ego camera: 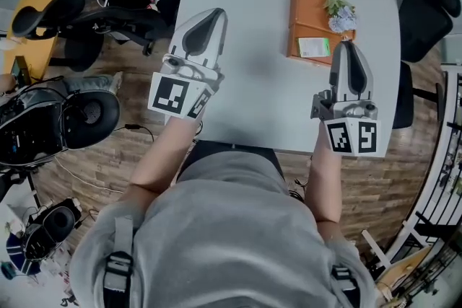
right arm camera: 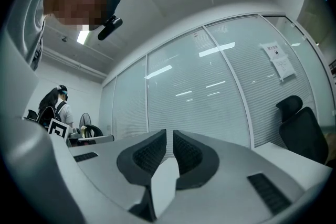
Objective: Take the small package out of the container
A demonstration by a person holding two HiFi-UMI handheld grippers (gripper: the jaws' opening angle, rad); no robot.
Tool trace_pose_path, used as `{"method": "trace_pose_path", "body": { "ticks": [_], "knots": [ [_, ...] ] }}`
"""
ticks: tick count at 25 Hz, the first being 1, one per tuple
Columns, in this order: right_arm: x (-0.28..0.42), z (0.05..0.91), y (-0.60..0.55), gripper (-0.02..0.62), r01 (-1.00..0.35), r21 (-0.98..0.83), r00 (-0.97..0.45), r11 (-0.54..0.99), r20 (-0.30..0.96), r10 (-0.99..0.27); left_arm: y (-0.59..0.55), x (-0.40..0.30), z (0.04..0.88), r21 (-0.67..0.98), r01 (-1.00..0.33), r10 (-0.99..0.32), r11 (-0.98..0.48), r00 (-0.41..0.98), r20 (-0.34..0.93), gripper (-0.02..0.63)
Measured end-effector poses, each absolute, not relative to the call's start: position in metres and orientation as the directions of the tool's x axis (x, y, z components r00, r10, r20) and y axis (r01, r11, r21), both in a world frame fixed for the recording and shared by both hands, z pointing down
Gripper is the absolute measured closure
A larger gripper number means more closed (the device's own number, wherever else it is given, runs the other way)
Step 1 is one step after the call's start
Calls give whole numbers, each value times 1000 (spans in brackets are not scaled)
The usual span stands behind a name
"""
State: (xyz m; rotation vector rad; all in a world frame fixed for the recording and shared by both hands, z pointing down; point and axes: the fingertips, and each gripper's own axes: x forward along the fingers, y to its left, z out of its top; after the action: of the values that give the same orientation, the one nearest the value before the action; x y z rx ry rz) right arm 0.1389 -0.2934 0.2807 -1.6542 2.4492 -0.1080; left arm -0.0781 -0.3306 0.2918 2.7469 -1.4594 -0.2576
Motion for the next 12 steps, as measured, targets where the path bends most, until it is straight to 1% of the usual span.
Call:
{"method": "trace_pose_path", "body": {
  "ticks": [7, 12],
  "knots": [
    [196, 332, -303, 528, -940, -206, -286, 273, 36, -958, -348, -31, 320, 110, -774, -782, -624, 613, -113, 586],
    [228, 396, -315, 528, -942, -221, -299, 253, 203, -932, -356, 1, 346, 118, -744, -754, -657, 652, -84, 586]
  ]
}}
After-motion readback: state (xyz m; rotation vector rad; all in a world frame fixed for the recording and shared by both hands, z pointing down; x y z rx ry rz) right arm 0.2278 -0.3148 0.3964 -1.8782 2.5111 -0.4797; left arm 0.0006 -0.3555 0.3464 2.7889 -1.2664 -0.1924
